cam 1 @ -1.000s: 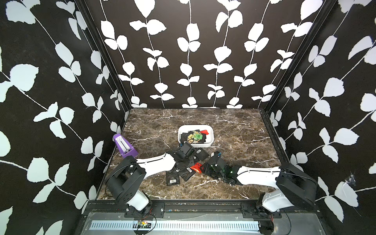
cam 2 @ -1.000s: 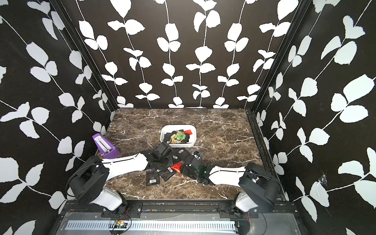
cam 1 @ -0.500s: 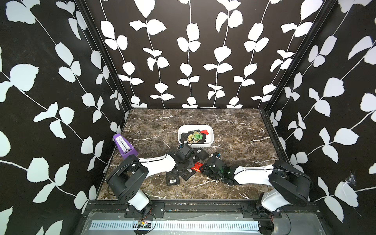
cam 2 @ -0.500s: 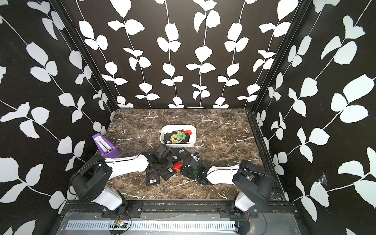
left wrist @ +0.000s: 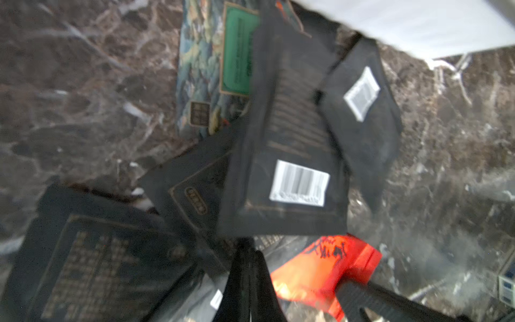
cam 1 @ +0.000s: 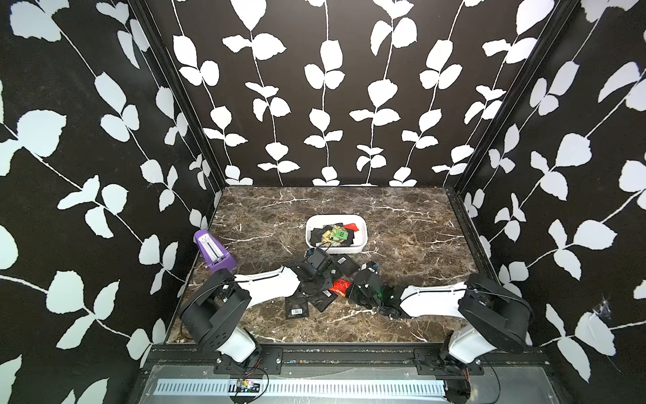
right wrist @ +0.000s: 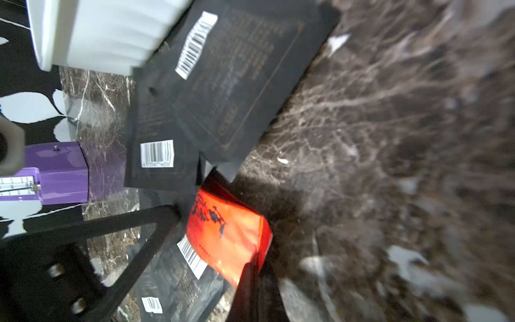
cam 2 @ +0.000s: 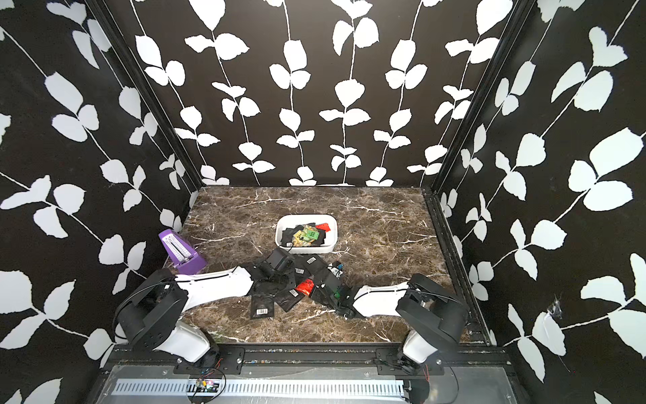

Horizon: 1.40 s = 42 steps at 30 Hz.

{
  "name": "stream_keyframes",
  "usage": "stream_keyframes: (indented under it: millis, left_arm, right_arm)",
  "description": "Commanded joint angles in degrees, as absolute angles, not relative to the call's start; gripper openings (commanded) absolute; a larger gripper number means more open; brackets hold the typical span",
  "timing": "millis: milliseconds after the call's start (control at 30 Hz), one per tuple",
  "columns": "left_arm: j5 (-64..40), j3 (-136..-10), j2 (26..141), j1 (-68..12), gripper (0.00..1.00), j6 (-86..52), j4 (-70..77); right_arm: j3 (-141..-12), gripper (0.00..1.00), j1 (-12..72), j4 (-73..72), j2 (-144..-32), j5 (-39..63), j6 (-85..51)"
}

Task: Put the tea bags into the storage box
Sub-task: Pick up the tea bag from the center of the board, then place the tea bag in the storage box.

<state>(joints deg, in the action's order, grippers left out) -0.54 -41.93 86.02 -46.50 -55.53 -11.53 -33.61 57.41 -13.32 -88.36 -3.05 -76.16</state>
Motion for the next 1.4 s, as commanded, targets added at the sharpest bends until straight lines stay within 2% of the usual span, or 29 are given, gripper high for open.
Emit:
stream_keyframes:
  millis: [0,67,167,400,600,967,1233,1367]
  left_arm:
    - [-0.2,-43.9,81.2,-46.5,0.0,-53.6,-16.5]
    - [0.6,-45.3,79.1,-46.5,0.0,-52.8,-18.6]
    - [2.4,-46.6,75.5,-46.5,0.11,-51.7,-21.5]
    - [6.8,-45.6,68.5,-46.5,0.15,-50.4,-26.3]
    - [5.3,-41.5,64.5,-46.5,0.16,-51.2,-23.0]
    - [5.4,-39.3,59.9,-46.5,0.25,-49.7,-22.7]
    - [8.2,-38.0,56.8,-46.4,0.39,-49.3,-23.6]
    - [9.9,-37.3,55.1,-46.5,0.42,-49.2,-25.3]
  right_arm:
    - [-36.2,0.0,57.7,-7.5,-83.2,-5.9,-73.0]
    - [-36.9,0.0,57.7,-2.9,-79.7,-7.0,-71.8]
    - [-38.8,0.0,57.7,5.4,-74.5,-8.2,-69.1]
    - [-44.4,0.0,57.7,20.3,-63.9,-11.2,-63.3]
    - [-49.6,0.0,56.7,25.9,-59.1,-12.5,-60.4]
    - [-55.3,0.0,49.9,26.7,-60.9,-7.6,-58.0]
    - [-62.2,0.0,43.6,28.1,-65.2,-3.7,-54.3]
    - [-66.5,0.0,41.5,28.1,-69.5,-1.4,-52.3]
